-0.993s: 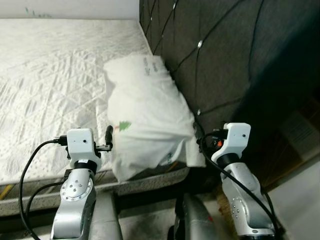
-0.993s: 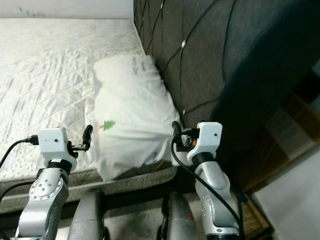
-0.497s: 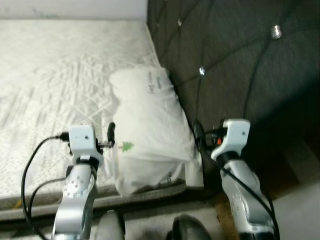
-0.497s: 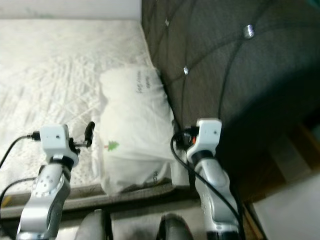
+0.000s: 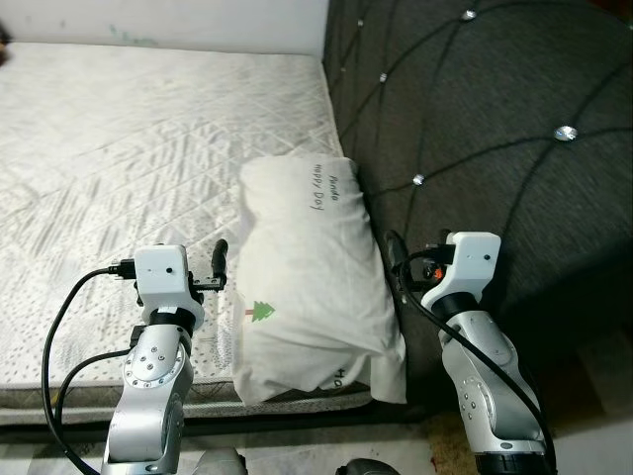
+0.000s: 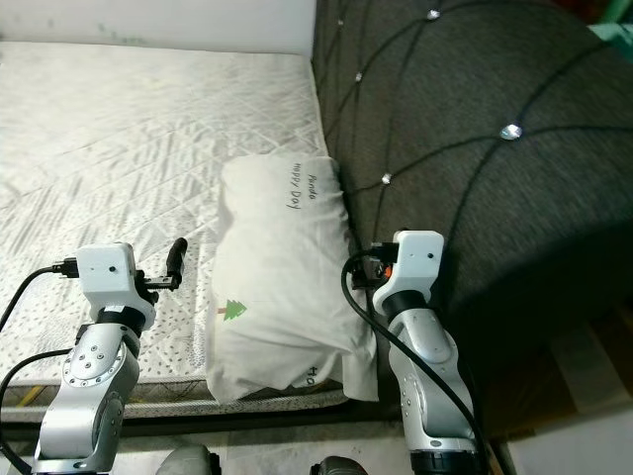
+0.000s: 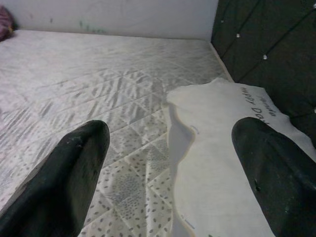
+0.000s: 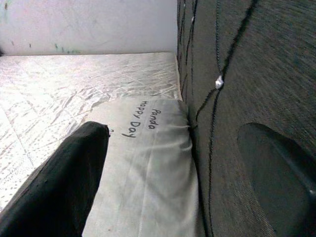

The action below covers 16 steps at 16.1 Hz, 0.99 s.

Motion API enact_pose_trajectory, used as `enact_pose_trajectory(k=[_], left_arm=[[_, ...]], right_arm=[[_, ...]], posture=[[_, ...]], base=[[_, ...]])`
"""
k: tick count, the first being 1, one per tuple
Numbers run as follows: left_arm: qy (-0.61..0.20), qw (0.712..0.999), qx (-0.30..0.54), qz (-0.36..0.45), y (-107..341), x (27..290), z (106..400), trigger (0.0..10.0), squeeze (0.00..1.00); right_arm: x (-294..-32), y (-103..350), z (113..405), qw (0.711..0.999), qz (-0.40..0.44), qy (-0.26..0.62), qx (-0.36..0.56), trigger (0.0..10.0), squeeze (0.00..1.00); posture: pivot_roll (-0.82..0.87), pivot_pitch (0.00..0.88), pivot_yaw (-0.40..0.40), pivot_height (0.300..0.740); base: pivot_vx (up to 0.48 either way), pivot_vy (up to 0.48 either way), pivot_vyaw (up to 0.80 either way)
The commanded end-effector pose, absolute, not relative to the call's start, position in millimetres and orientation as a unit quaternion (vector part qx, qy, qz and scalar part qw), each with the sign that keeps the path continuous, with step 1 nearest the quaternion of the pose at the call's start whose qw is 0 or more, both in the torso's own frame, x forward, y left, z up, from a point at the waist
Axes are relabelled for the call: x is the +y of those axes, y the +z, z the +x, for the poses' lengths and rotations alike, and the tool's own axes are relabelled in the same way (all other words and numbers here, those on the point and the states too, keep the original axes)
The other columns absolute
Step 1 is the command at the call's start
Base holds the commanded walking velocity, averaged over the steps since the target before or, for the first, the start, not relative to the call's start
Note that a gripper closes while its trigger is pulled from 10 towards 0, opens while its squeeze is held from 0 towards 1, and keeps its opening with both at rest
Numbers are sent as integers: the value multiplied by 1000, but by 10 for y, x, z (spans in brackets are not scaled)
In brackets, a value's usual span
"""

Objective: Clean up the room

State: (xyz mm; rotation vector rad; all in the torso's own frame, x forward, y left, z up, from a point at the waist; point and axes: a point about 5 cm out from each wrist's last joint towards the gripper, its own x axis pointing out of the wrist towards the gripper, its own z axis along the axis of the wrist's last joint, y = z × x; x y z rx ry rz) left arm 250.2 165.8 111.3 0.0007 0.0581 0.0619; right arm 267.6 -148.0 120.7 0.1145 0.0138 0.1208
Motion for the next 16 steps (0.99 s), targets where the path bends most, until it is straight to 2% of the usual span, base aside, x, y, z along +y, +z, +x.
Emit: enact_pose_trajectory(k=[1, 8, 13, 16], left_arm=[[24, 999, 36, -8, 1100, 1639, 2512, 10000, 0], [18, 999, 38, -19, 1096, 1615, 2508, 10000, 0], [15, 999, 35, -19, 1112, 1605, 2517, 10000, 0], [16, 999, 35, -19, 1109, 1600, 2515, 10000, 0]], right_arm=[[-1517, 1175, 2682, 997, 53, 49, 15, 10000, 0], [-1540, 1137, 2688, 998, 48, 43, 27, 10000, 0], [-1533, 1121, 2695, 997, 46, 47, 30, 10000, 0], [-1536, 1120, 2704, 997, 44, 49, 31, 10000, 0]], posture=[[11, 16, -74, 740], [15, 20, -78, 740], [18, 20, -81, 740], [21, 18, -86, 740]], base=[[0, 480, 0], [0, 480, 0], [0, 480, -718], [0, 480, 0]])
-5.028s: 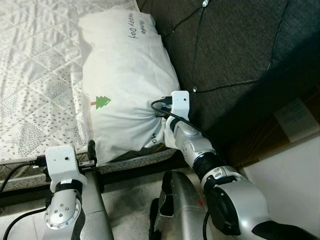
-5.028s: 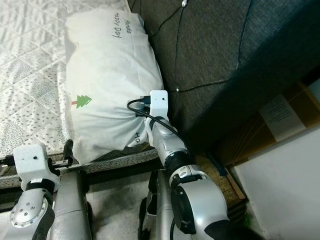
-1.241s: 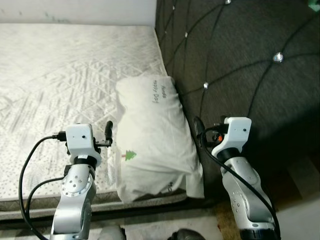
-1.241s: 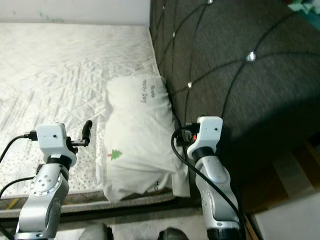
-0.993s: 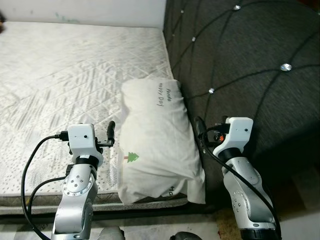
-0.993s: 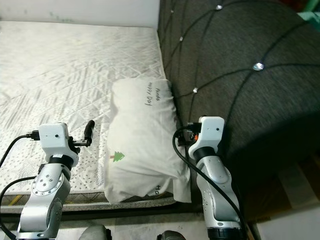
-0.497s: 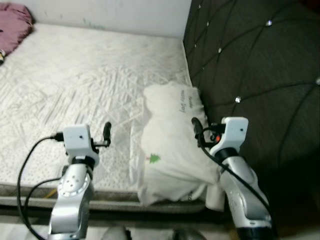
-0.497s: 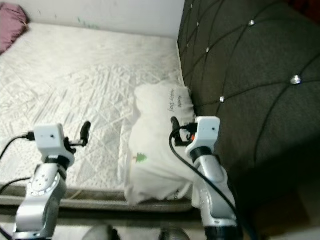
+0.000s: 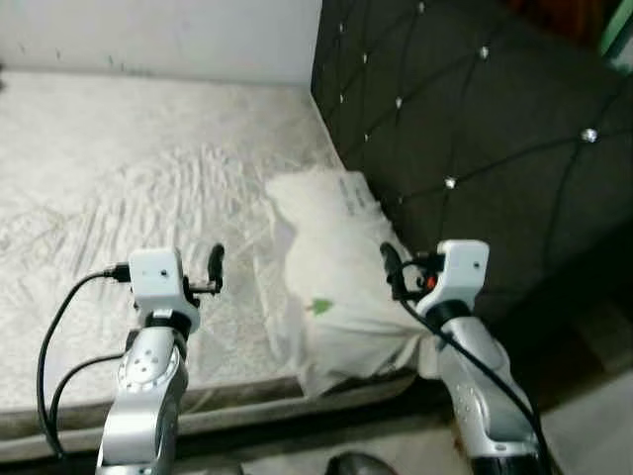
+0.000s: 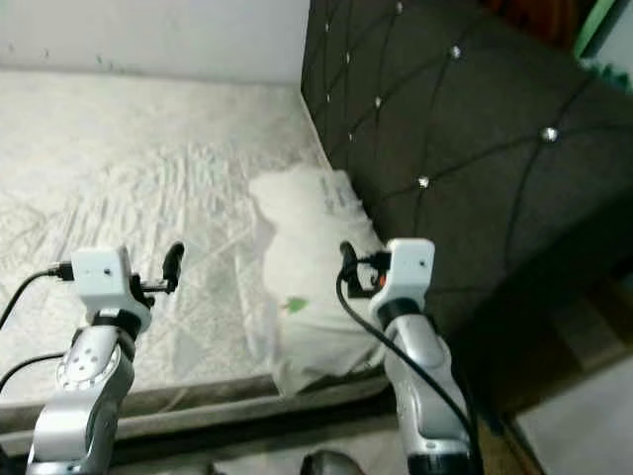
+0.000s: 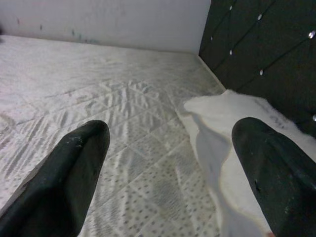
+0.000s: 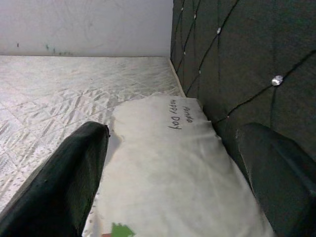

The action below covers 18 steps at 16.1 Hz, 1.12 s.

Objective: Clean up the room

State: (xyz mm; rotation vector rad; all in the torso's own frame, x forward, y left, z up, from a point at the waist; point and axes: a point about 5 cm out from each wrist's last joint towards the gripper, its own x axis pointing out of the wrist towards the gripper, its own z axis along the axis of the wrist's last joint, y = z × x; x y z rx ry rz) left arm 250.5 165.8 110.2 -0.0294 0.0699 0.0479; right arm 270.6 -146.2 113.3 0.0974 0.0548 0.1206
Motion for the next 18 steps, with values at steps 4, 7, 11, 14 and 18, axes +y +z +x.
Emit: enact_pose_trajectory(k=[4, 7, 11, 14, 18], left_arm=[[17, 999, 35, -17, 1109, 1600, 2512, 10000, 0], [18, 999, 35, -16, 1109, 1609, 2511, 10000, 0], [17, 999, 36, -16, 1111, 1603, 2515, 10000, 0], [19, 999, 36, -15, 1114, 1612, 2519, 10000, 0], [19, 999, 35, -13, 1119, 1614, 2525, 10000, 0]], right_arm=[[-1523, 1118, 2710, 997, 44, 52, 32, 10000, 0], [-1520, 1114, 2712, 997, 43, 53, 33, 10000, 0], [-1517, 1112, 2716, 997, 42, 53, 33, 10000, 0], [-1508, 1113, 2722, 997, 42, 54, 33, 10000, 0], [-1503, 1109, 2726, 997, 43, 55, 33, 10000, 0]], posture=[[23, 17, -87, 740], [23, 18, -88, 740], [22, 19, -88, 740], [24, 19, -87, 740], [25, 18, -85, 740]], base=[[0, 480, 0], [0, 480, 0], [0, 480, 0], [0, 480, 0], [0, 480, 0]])
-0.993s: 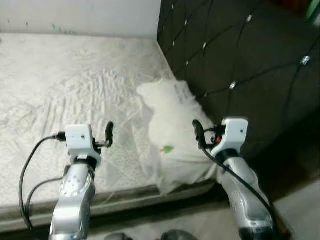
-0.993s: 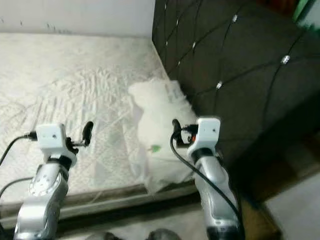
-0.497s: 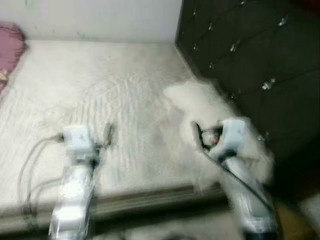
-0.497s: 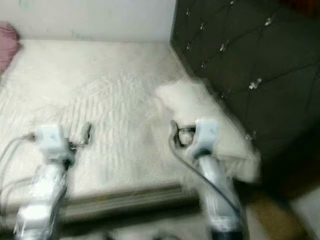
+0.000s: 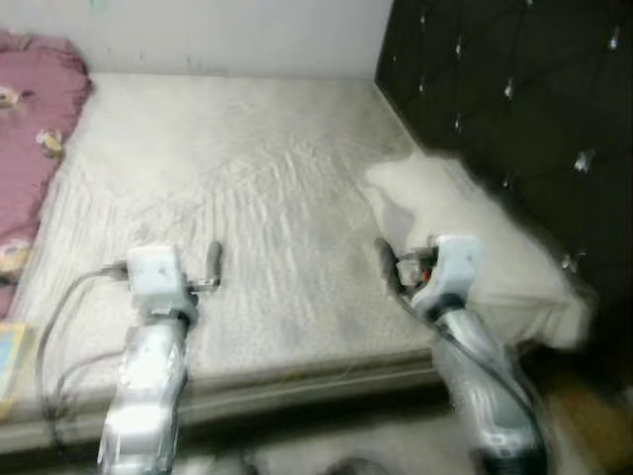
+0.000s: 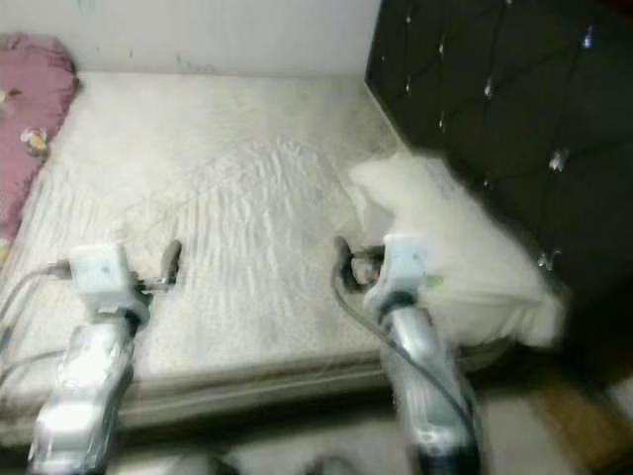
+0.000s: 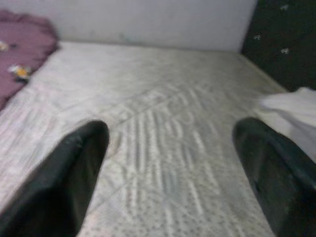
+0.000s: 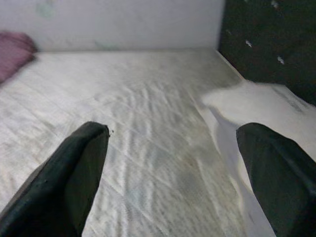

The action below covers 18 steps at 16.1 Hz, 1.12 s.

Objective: Clean up the room

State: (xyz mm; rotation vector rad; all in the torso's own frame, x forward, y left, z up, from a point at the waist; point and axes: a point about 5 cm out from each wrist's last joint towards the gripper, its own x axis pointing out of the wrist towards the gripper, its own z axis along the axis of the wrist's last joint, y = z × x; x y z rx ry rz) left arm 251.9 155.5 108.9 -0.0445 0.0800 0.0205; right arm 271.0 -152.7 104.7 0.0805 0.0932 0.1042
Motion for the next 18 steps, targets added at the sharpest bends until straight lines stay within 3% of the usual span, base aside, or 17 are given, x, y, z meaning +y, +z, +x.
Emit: enact_pose_trajectory(k=[1, 7, 13, 18], left_arm=[[19, 999, 34, -13, 1125, 1613, 2530, 10000, 0], [42, 999, 14, 0, 1281, 1755, 2568, 10000, 0], [30, 999, 37, -25, 1130, 1644, 2465, 10000, 0], [17, 999, 36, -30, 1151, 1633, 2523, 10000, 0]], right_arm=[[-1502, 1110, 2728, 997, 43, 55, 33, 10000, 0], [-1469, 1148, 2754, 996, 36, 71, 28, 10000, 0], [-1548, 1138, 2683, 996, -5, 85, 39, 10000, 0], [-1517, 1043, 2408, 991, -34, 116, 55, 10000, 0]], posture=[[25, 18, -85, 740], [56, 52, -91, 740], [14, 51, -86, 740], [-6, 47, -56, 740]], base=[[0, 480, 0], [0, 480, 0], [0, 480, 0], [0, 478, 0]])
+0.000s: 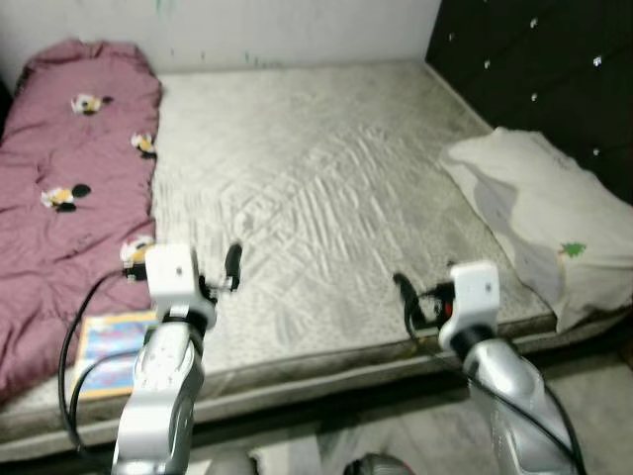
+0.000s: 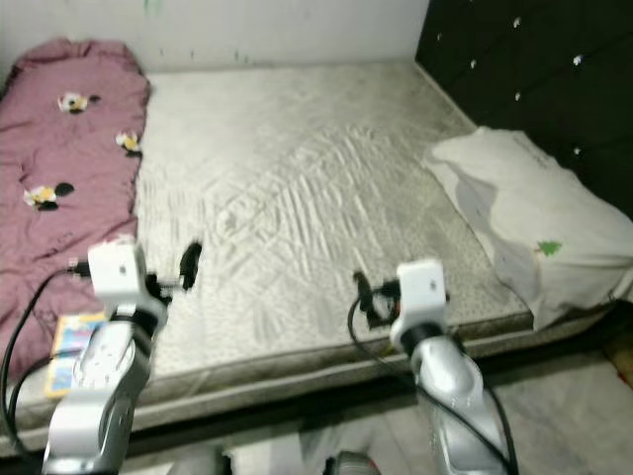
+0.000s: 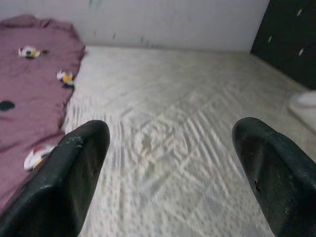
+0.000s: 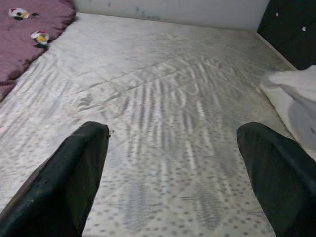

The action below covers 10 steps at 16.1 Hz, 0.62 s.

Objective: Clean up the room

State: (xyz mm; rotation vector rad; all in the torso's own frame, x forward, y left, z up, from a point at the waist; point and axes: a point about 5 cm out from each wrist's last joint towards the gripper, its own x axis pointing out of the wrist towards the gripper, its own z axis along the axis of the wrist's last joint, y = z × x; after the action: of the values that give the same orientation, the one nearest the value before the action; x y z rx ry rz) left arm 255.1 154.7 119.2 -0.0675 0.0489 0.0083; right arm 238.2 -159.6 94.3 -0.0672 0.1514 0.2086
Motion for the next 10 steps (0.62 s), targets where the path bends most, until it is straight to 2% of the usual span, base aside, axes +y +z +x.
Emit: enact_pose_trajectory(k=[1, 7, 10], left_arm=[[21, 999, 37, -30, 1153, 1649, 2525, 10000, 0], [25, 999, 40, -24, 1128, 1656, 2471, 10000, 0], [21, 999, 38, -23, 1134, 1641, 2478, 10000, 0]], right_arm=[[-1498, 1031, 2403, 991, -30, 114, 57, 10000, 0], [-1543, 1163, 2625, 999, 6, 51, 20, 10000, 0], [-1513, 1149, 2616, 998, -1, 62, 21, 10000, 0]], posture=[[-6, 47, -56, 740], [1, 67, -77, 740], [2, 71, -86, 740]], base=[[0, 476, 0], [0, 476, 0], [0, 476, 0]])
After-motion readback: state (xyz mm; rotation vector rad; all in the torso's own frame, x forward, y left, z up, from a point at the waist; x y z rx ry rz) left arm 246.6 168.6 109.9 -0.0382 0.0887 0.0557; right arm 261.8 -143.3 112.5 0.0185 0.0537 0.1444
